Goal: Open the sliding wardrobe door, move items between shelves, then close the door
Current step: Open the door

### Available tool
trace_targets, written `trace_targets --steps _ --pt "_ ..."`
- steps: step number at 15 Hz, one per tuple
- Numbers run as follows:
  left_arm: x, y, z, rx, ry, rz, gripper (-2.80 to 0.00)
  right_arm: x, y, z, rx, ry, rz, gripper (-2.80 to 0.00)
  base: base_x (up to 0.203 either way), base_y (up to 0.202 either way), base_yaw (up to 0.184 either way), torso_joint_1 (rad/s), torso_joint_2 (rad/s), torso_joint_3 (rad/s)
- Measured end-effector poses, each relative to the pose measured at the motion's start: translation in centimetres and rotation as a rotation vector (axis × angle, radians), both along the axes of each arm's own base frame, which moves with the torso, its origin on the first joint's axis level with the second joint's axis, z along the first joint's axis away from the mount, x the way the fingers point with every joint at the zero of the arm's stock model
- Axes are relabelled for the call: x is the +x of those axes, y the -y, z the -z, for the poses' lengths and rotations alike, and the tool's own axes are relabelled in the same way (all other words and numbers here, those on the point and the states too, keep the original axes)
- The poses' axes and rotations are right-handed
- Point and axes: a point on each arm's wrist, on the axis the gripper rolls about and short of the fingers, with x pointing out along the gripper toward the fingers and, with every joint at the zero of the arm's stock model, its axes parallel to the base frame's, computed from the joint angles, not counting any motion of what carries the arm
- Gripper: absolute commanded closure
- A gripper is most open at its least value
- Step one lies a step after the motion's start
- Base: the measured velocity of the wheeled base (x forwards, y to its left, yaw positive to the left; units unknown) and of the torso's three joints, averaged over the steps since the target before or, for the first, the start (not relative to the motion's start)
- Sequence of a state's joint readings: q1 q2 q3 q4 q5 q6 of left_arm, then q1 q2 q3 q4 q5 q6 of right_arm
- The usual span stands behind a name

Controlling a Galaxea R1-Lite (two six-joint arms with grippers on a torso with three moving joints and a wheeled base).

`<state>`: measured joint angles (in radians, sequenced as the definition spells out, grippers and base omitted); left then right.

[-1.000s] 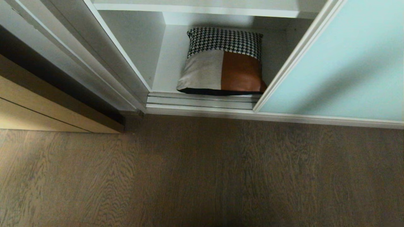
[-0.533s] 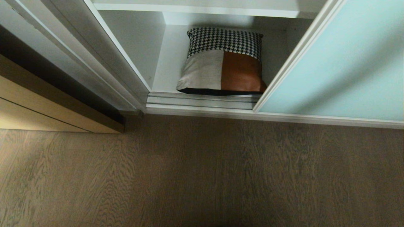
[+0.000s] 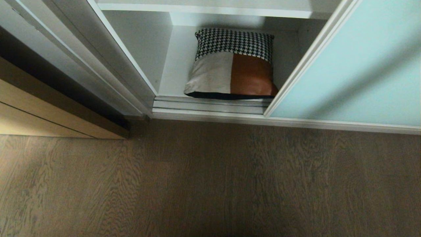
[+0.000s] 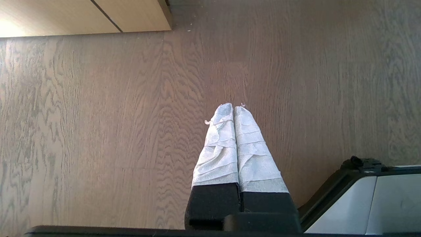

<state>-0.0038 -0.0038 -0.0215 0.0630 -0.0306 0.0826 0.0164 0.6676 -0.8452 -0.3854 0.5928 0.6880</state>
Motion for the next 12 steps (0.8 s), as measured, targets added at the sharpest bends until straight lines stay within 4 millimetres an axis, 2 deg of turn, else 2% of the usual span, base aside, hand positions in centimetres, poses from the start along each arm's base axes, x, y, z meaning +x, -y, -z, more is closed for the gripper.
trace_targets --steps 6,12 --pt "0.0 0.0 0.0 0.000 -0.001 0.000 0.00 5.3 -0.5 -5.1 0.019 -0.003 -0.114 0.00 0.000 0.000 0.000 0.000 0.00 0.000" --pt "0.0 0.0 0.0 0.000 -0.001 -0.001 0.00 10.3 -1.8 -6.7 0.017 -0.036 -0.193 0.00 0.000 0.000 0.000 0.000 0.00 0.000"
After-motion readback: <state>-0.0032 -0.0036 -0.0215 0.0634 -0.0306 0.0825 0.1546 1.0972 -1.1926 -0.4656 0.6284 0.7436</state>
